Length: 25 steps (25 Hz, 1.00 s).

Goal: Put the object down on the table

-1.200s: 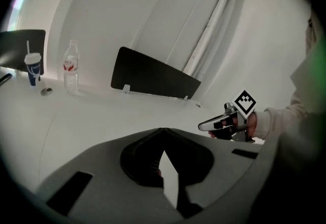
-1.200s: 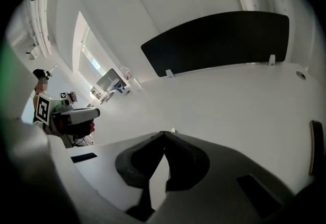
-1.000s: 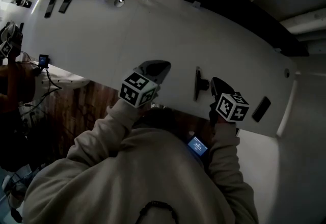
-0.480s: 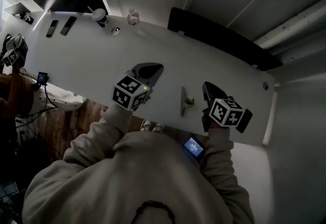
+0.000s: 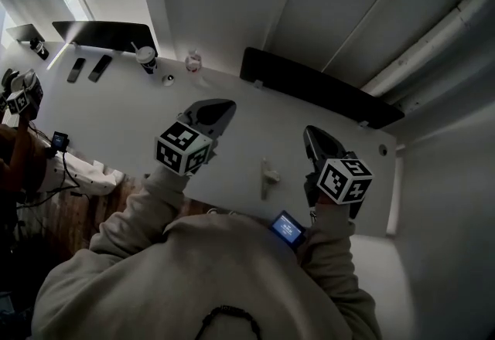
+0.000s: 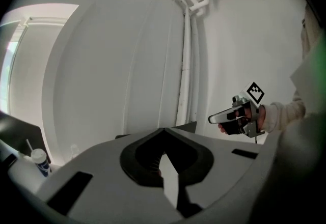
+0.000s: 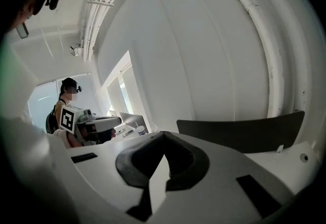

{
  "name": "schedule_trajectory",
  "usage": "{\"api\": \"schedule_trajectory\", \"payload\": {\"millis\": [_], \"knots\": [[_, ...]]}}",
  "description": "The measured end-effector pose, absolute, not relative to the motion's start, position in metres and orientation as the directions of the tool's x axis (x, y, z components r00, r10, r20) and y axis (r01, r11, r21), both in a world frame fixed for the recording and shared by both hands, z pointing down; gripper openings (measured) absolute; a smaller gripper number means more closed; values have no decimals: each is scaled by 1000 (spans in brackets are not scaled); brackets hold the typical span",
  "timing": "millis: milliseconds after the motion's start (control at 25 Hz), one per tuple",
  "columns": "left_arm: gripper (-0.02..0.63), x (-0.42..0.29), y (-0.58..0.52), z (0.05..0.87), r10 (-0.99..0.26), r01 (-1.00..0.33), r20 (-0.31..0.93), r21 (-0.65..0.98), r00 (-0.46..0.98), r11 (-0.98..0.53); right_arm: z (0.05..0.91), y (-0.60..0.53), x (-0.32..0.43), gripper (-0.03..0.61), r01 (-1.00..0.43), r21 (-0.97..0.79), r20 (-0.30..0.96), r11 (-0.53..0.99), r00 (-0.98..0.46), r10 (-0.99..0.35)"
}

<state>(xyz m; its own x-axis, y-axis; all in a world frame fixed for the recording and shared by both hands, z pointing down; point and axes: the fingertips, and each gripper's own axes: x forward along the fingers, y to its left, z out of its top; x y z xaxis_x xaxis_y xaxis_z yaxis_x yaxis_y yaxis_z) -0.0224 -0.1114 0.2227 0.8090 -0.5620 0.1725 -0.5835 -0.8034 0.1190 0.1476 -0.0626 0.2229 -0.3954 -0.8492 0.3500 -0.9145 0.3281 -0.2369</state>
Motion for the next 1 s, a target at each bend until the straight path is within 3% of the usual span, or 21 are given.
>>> {"api": "schedule_trajectory", "payload": {"millis": [360,640,1000], "knots": [[-3,-40,-113,146,-588,-589,47,16,808,-808,145,-49,143,18,-919,-164,219,358,-388,-895],[-3,-36,-108,119,-587,-586,16,-44,810,-809,84,-31,158,19,-945,-79,103,317,-324,-940],[-3,-36,-102,126,-572,-572,23,-22,820,-820,84,-27,162,18,-959,-49,99,279,-282,-954]]}}
